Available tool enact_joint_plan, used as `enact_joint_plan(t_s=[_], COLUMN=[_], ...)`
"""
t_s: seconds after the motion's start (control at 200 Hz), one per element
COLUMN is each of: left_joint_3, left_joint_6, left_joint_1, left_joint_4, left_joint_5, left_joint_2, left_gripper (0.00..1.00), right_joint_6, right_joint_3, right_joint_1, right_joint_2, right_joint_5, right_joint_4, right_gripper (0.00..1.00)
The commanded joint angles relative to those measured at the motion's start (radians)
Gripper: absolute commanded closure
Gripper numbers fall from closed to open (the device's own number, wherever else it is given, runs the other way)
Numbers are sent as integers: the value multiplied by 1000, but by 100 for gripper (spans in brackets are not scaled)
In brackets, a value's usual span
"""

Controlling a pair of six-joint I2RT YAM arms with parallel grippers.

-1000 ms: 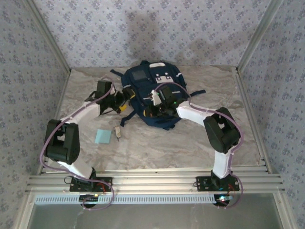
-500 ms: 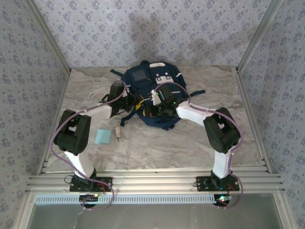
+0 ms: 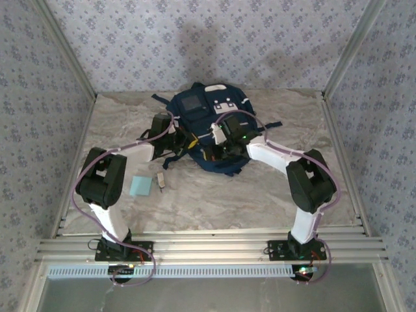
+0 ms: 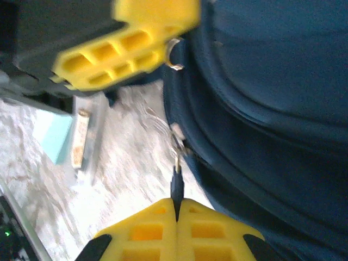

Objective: Pack books, pencil case, and school supplies into a backpack

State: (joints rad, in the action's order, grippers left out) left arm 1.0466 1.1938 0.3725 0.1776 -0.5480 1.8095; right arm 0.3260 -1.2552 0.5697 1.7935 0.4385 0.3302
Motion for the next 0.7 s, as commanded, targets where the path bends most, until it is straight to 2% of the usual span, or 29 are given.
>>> enact_joint_plan(t_s=[0.0, 0.2, 0.385, 0.49, 0.62, 0.695], left_joint_3=[33, 35, 47, 48, 47, 49], left_joint_6=[-66, -71, -78, -75, -71, -74], left_joint_1=[-28, -32, -32, -29, -29, -27], left_joint_4=[-65, -73, -90, -88, -84, -86], left_joint_5=[-13, -30, -33, -32, -33, -36], left_joint_2=[-23, -39, -48, -52, -50, -50], left_gripper=[100, 100, 100, 100, 100, 100], right_joint_6=[-158, -230, -236, -244, -244, -225], right_joint_3=[4, -16, -38, -38, -3, 9], right_joint_1=[-102, -190, -185, -136, -103, -98], right_joint_2=[-50, -39, -44, -71, -113, -109], right_joint_5=[-57, -114, -155, -158, -77, -17], right_joint_4=[231, 266, 265, 253, 175, 126], right_gripper=[100, 100, 100, 100, 65, 49])
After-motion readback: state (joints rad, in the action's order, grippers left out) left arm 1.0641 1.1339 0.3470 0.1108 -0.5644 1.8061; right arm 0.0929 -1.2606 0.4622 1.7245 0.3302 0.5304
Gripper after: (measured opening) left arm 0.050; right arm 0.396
